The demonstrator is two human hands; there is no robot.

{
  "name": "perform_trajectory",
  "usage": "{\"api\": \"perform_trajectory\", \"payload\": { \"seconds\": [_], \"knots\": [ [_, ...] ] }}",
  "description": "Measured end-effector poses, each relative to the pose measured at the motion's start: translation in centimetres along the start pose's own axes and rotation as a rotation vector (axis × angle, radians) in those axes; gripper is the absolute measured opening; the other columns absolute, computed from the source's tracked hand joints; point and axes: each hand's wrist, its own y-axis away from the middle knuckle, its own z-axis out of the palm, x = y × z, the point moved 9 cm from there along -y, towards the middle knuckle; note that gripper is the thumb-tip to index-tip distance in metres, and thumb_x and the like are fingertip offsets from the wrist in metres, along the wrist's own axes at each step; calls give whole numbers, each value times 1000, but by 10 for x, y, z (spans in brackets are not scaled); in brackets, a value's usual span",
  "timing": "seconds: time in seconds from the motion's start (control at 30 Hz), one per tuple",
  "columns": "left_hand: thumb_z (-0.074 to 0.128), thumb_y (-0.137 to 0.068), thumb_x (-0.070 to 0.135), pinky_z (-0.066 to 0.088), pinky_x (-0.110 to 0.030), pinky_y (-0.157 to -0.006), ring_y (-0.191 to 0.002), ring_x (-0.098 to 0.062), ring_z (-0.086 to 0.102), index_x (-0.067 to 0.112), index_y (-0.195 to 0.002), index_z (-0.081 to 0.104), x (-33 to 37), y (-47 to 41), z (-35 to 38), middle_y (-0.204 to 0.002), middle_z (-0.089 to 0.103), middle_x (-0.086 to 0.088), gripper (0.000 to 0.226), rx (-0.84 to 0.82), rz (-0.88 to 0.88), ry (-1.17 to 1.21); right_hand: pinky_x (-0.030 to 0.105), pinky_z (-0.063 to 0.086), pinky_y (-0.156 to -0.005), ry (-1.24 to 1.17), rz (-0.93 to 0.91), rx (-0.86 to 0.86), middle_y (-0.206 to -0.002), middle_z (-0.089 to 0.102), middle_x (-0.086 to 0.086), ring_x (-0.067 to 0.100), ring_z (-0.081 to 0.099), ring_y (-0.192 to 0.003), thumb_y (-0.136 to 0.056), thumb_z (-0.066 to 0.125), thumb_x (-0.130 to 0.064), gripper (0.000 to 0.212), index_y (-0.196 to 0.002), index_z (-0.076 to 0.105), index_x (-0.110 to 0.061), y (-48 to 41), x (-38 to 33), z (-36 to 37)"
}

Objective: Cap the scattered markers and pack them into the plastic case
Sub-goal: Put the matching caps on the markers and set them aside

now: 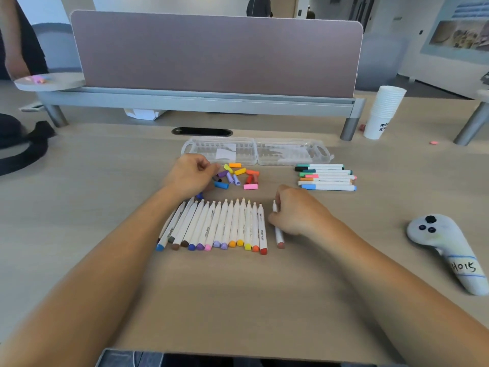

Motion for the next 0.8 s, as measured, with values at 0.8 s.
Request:
{"api": "perform_trajectory", "payload": {
  "seconds": [0.8],
  "knots": [
    [58,-92,47,51,-41,-90,-112,-34,55,8,-115,57,73,-34,117,-120,55,-16,45,-167,55,-669,26,47,-65,-755,39,128,-78,67,-2,14,62,-66,-85,66,-25,6,-89,66,-21,-23,57,1]
  ]
}}
